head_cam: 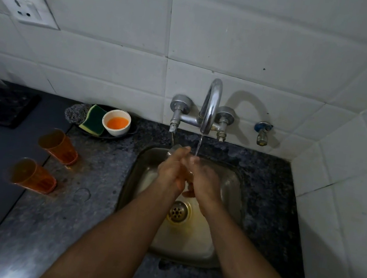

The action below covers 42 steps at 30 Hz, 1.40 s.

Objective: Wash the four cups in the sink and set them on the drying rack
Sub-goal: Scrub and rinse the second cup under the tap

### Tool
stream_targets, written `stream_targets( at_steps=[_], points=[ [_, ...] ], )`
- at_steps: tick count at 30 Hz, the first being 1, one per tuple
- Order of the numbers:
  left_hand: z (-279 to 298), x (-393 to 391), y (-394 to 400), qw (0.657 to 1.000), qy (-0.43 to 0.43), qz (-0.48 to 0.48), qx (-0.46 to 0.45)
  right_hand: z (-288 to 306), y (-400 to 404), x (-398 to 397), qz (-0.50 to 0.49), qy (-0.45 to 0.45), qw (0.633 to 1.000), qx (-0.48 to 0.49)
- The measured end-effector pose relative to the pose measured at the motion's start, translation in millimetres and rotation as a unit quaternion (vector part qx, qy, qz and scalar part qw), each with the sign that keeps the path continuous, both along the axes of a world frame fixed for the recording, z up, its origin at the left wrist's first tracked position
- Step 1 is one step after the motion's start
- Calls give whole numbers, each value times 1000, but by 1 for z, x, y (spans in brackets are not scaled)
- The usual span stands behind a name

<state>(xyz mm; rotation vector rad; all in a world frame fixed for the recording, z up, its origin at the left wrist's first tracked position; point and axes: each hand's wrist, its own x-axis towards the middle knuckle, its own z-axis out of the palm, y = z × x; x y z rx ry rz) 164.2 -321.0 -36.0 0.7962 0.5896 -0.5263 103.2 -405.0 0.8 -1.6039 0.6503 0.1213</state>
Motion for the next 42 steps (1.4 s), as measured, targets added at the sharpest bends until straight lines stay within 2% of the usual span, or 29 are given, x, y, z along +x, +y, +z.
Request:
stream_targets(
  at_steps=[2, 3, 4, 7, 8, 12, 14, 15, 17, 19, 20, 21, 24, 25, 26, 29, 30, 31, 32, 33, 35, 36, 37, 38, 40, 42],
  points=[
    [2, -2, -4, 999, 29, 17, 3, -8, 1, -2, 12, -68, 991, -114],
    [5, -4, -6, 999, 33, 14, -3, -10, 1, -4, 10, -76, 989, -127],
    [6, -5, -7, 999, 31, 7, -5, -11, 1, -4, -14, -58, 992, -107],
    [8, -6, -3, 999, 4, -6, -36, -9, -5, -3, -130, 56, 986, 86],
    [11, -5, -2, 999, 2, 1, -43, -6, -6, -6, -124, 60, 986, 90],
    [14, -2, -2, 998, 24, 7, 51, 3, -6, -12, -8, -56, 995, -83],
    [13, -7, -5, 997, 32, -2, 72, 2, -6, -9, 41, -68, 987, -141],
    [12, -10, -7, 997, 31, -10, 76, 0, -6, -8, 49, -53, 988, -139],
    [10, -13, -6, 997, 18, -38, 64, -1, -5, -7, 7, 3, 1000, -30],
    [7, -13, -2, 998, 10, -38, 40, 2, -7, -11, -37, 52, 988, 143],
    [8, -13, 0, 998, 9, -47, 32, 3, -7, -13, -34, 62, 983, 168],
    [9, -15, 0, 998, 8, -52, 31, 2, -7, -14, -22, 61, 987, 145],
    [15, -19, -6, 995, 23, -29, 92, -2, -2, -16, 13, -1, 997, -77],
    [17, -18, -8, 995, 26, -23, 95, -3, 1, -17, 7, -18, 995, -103],
    [18, -17, -8, 996, 28, -19, 87, -2, 3, -17, -3, -14, 997, -81],
    [14, -16, -1, 997, 22, -34, 69, 9, -2, -16, -27, 78, 986, 143],
    [12, -17, 2, 996, 13, -48, 80, 15, -5, -16, -16, 94, 978, 183],
    [10, -18, 3, 995, 6, -54, 88, 17, -7, -16, -3, 95, 979, 179],
    [11, -20, 3, 995, 2, -53, 89, 18, -6, -16, 8, 83, 988, 130],
    [14, -22, 2, 994, -1, -48, 97, 17, -4, -17, 20, 64, 997, 31],
    [18, -24, -4, 990, -1, -41, 133, 7, 0, -17, 35, 18, 981, -187],
    [22, -24, -5, 989, 5, -44, 142, 5, 2, -18, 28, 12, 975, -222],
    [23, -24, -5, 989, 13, -49, 139, 4, 3, -16, 11, 28, 981, -190],
    [23, -23, -4, 991, 21, -53, 122, 7, 3, -14, -20, 60, 994, -94],
    [23, -24, 2, 993, 14, -70, 96, 18, 1, -13, -50, 120, 984, 122],
    [21, -24, 5, 993, -8, -84, 85, 22, -4, -14, -9, 118, 976, 184]
  ],
)
